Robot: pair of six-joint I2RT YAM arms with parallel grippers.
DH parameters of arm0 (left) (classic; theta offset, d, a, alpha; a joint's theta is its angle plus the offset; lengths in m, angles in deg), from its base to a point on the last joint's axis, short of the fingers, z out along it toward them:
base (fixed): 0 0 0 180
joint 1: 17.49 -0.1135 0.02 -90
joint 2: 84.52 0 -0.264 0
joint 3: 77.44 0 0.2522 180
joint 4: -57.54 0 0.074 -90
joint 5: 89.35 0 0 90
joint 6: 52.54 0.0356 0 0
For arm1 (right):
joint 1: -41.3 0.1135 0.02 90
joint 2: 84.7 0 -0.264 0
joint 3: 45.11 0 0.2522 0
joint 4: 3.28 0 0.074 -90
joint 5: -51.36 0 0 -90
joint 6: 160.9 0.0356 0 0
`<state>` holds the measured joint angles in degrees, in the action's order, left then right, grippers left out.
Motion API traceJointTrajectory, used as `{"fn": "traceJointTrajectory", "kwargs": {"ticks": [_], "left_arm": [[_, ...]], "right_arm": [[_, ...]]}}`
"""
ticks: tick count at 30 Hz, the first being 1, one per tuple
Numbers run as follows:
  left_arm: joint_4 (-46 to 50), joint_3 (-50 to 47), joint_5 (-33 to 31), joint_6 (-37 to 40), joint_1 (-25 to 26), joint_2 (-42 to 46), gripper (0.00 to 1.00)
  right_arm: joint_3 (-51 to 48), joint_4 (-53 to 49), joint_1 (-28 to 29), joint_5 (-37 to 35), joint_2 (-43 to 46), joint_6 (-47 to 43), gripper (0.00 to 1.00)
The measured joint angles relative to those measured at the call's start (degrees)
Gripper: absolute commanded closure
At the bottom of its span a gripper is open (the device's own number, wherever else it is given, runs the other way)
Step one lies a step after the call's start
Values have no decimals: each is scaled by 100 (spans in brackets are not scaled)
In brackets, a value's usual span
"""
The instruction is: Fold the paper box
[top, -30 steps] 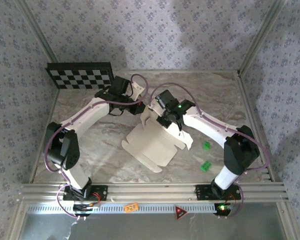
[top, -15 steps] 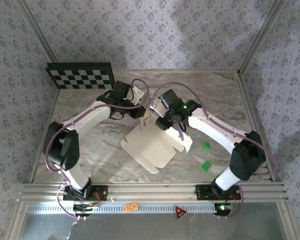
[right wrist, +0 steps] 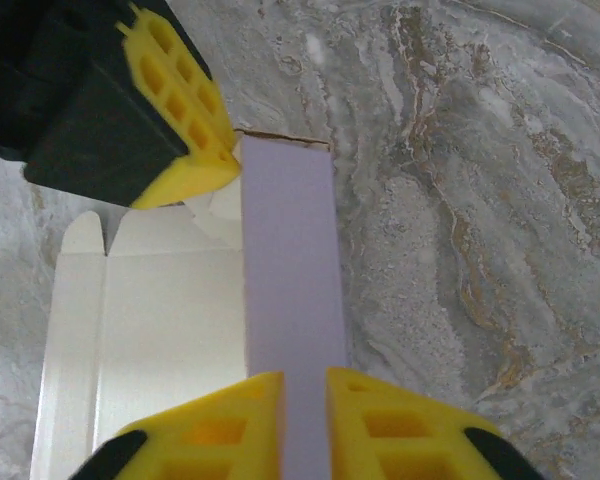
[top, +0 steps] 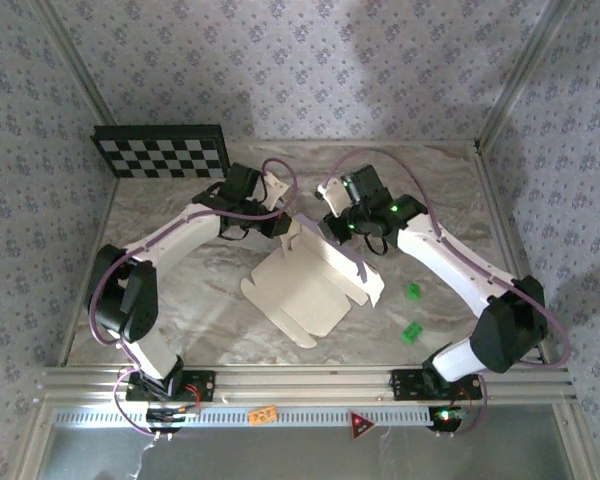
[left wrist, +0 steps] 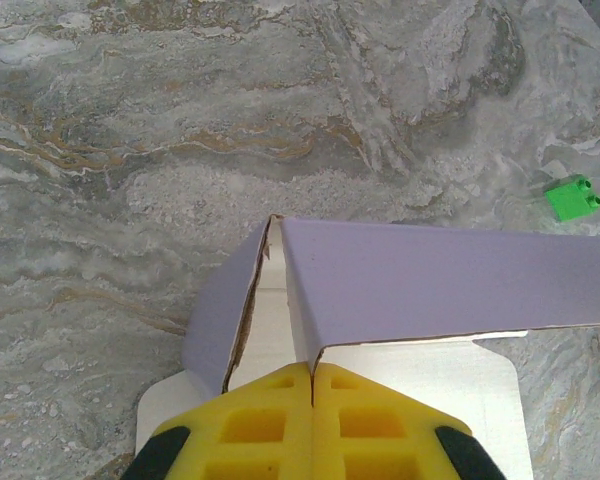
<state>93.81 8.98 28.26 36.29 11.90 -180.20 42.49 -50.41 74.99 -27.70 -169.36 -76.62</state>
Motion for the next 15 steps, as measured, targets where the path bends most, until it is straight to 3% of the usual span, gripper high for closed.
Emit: {"fn": "traceJointTrajectory", "kwargs": {"ticks": [7,15], "left_arm": [[2,-2,-2,-42,4,0,89],[175,-2,55,-256,24,199,69]], "right_arm": [[-310,184,-94,286,-319,42,90],[-387,332,-111,326,-315,42,90]]}}
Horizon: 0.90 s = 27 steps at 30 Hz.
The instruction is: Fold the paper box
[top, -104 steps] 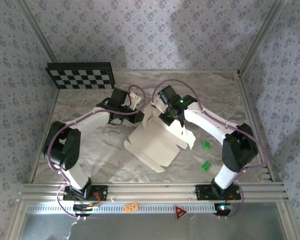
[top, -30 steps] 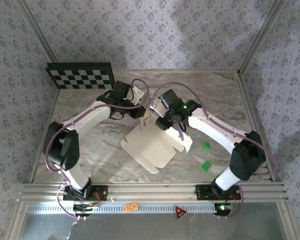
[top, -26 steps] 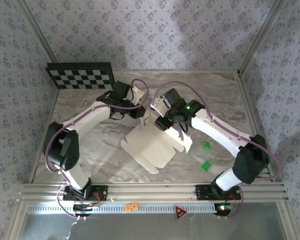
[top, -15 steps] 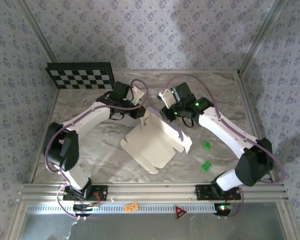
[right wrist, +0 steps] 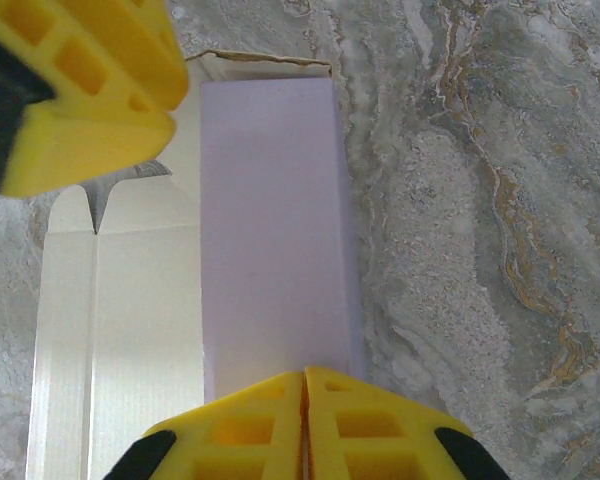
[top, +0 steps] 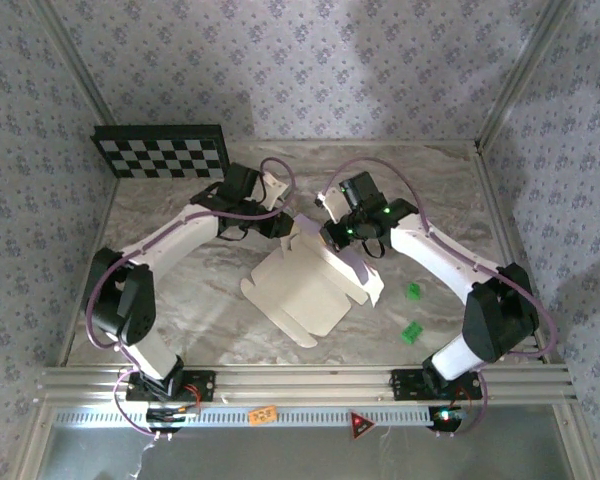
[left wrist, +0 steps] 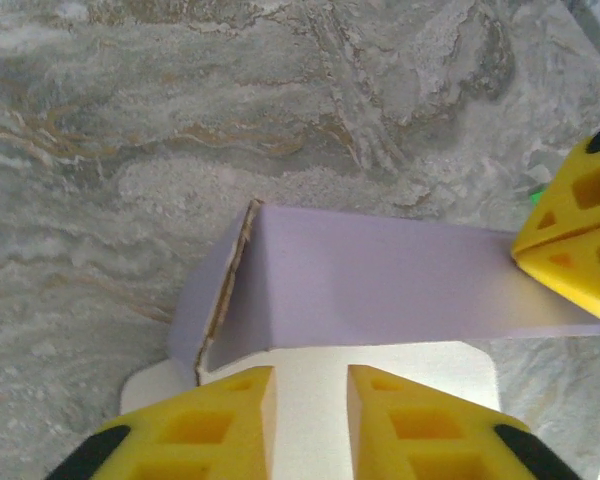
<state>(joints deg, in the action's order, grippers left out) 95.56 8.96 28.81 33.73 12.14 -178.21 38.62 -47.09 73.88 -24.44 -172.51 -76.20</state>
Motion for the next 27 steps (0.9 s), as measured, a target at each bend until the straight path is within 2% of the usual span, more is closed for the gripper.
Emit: {"fn": "traceJointTrajectory", "kwargs": {"ticks": [9,13,18,22,27], "left_arm": [[227,444,22,-201,11,221,46],[415,935,-33,-240,-46,50,45],[680,1515,166,-264,-188,-721,45],[977,1652,485,-326,-201,-1274,45],[1174,1657,717,-417,-201,-1443,48]], "right_arm": [[-140,186,0,26,7,-2,90],[-149,210,2,28,7,-2,90],[-149,229,2,26,7,-2,90],[-149,232,2,24,7,-2,90],[-160,249,2,22,7,-2,89]]}}
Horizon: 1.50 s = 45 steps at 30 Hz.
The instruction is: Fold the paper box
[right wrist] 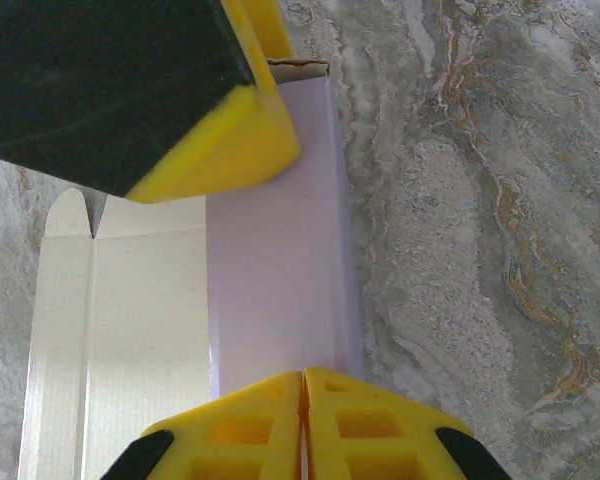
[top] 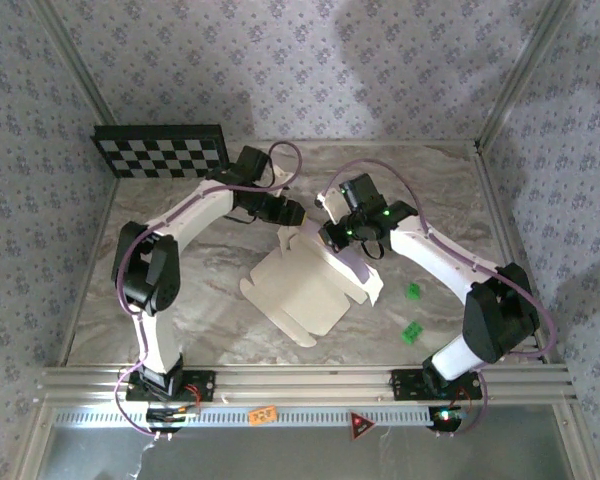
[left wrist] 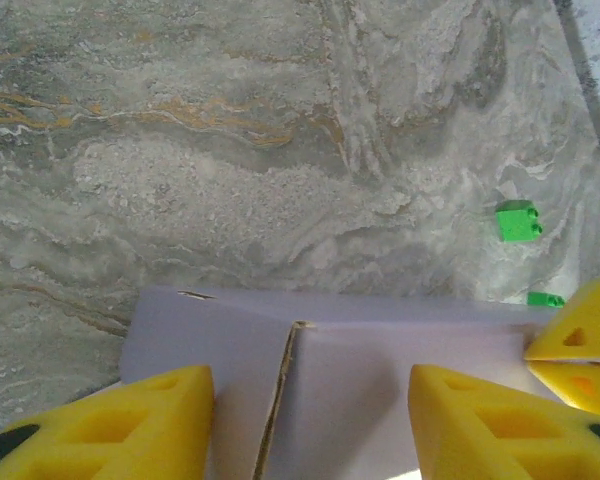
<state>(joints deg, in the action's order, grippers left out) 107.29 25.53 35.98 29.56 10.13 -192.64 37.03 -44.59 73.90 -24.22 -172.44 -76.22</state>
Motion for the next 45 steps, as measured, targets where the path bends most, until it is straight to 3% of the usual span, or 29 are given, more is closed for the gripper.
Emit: {"fn": "traceJointTrajectory", "kwargs": {"ticks": [5,11,22,27,35,41,45], "left_arm": [[-157,-116,208,-181,-26,28,52],[-428,-374,282,-378,-72,109,65],[-575,-540,306,-411,-50,195,68],[-557,-557,363,-398,-26,195,68],[-557,-573,372,-385,-24,208,68],[-511,-592,400,-352,-24,227,68],[-494,-595,413,-350,-24,227,68]], "right_arm": [[-2,15,0,-2,0,-2,89],[-9,9,0,-4,9,-2,88],[127,-249,15,-26,48,-13,62],[131,-389,-142,72,188,-2,58],[-203,-439,-743,780,286,-24,60],[-494,-378,-1012,1403,356,-46,68],[-590,-376,-1123,1657,402,-48,66]]}}
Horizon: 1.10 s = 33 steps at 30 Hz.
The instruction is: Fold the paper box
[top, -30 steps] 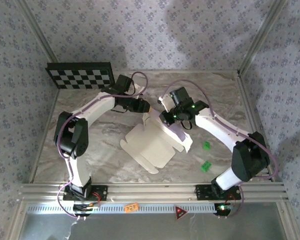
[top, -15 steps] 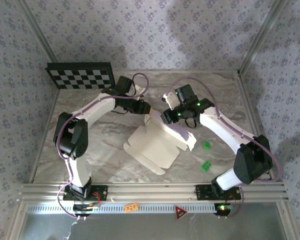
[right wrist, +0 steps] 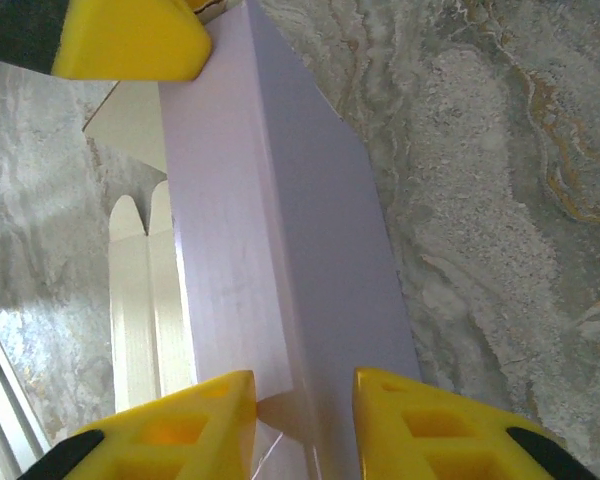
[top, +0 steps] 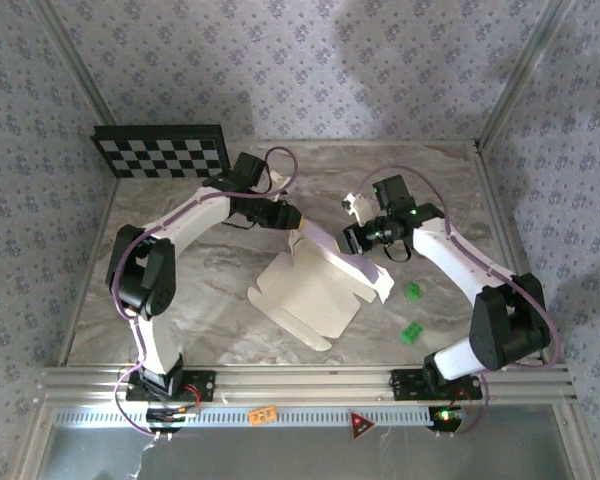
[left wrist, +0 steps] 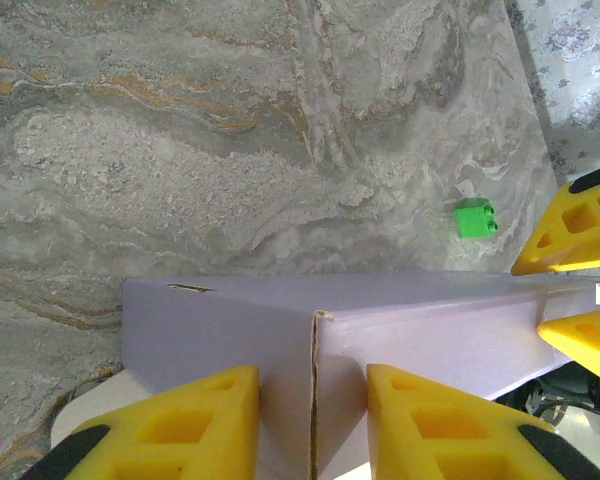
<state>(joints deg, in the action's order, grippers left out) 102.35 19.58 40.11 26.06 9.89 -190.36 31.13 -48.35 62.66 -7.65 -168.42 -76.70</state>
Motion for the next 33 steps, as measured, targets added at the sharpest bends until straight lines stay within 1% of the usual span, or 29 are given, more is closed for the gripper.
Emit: {"fn": "traceJointTrajectory", "kwargs": {"ticks": [3,6,12,16,21,25,28,29,30,33], "left_arm": [[0,0,-2,0,0,4,68],[-9,-20,-2,0,0,17,68],[-17,-42,-2,0,0,35,67],[-44,-140,-26,35,-31,125,58],[-52,-424,-120,81,-175,525,51],[-227,-614,-184,149,-385,1027,49],[-479,-901,-205,240,-562,1392,49],[-570,-1016,-212,297,-616,1469,51],[-684,-1150,-227,348,-667,1526,53],[-1071,-1617,-251,501,-772,1563,54]], "right_arm": [[-52,-24,-66,133,48,-2,64],[-144,-59,-125,260,146,-15,64],[-278,-63,-256,389,216,-120,74],[-278,-63,-299,466,216,-219,76],[-278,-61,-317,485,216,-315,77],[-278,-61,-323,487,214,-358,77],[-278,-61,-323,487,214,-367,77],[-278,-61,-323,487,214,-367,77],[-278,-59,-323,487,214,-369,77],[-278,-61,-323,487,214,-369,77]]}}
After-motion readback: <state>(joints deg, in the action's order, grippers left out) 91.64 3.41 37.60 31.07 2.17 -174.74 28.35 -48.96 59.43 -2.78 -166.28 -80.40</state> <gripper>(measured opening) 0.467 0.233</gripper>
